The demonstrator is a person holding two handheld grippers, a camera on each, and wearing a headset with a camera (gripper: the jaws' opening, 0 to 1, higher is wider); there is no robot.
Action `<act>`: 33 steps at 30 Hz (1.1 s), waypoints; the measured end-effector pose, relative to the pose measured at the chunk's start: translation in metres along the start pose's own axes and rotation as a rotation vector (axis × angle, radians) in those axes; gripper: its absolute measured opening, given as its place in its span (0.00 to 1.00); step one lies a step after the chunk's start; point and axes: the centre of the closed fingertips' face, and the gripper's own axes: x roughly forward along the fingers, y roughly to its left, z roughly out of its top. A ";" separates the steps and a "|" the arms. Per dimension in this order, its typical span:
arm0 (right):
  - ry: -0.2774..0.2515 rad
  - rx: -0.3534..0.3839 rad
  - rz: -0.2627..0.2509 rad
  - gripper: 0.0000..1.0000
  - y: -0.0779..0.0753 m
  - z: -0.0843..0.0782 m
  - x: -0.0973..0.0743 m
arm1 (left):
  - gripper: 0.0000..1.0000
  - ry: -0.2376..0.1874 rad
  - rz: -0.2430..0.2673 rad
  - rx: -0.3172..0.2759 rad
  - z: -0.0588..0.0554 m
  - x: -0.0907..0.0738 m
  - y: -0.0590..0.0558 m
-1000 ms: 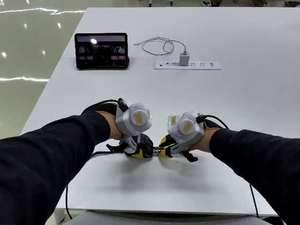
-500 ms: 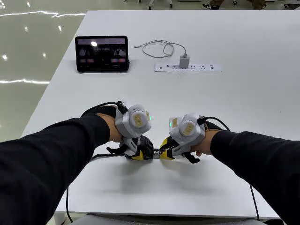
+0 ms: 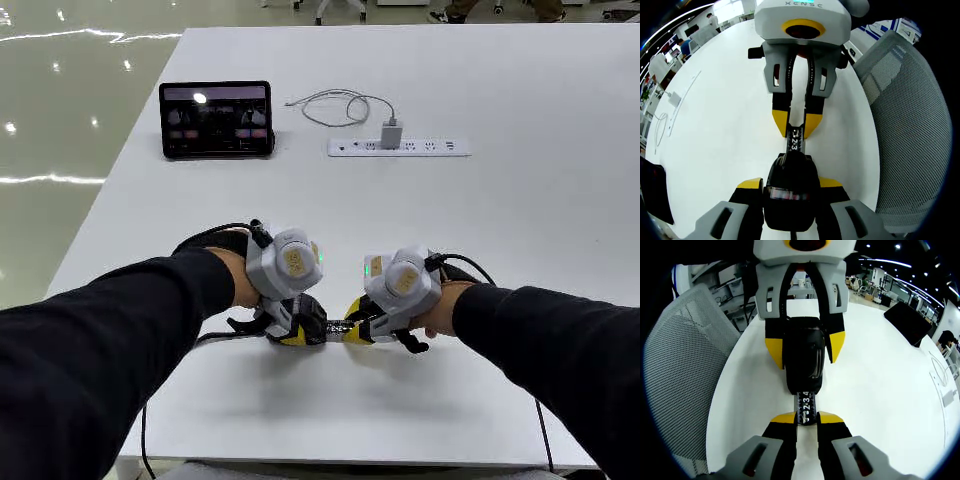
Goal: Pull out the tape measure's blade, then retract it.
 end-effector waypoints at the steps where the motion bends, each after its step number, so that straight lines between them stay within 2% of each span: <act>1: 0.000 0.003 0.000 0.10 0.000 0.000 0.000 | 0.36 0.000 0.000 0.000 0.000 0.000 0.000; 8: -0.002 0.009 -0.004 0.10 0.000 -0.004 -0.003 | 0.36 0.002 0.000 -0.002 0.001 0.000 0.000; 13: 0.007 -0.013 -0.002 0.09 0.000 -0.006 -0.005 | 0.36 0.004 -0.001 -0.004 0.001 0.000 0.000; 33: 0.015 0.008 -0.011 0.09 -0.001 -0.021 -0.017 | 0.36 0.007 -0.001 -0.002 0.001 0.001 0.000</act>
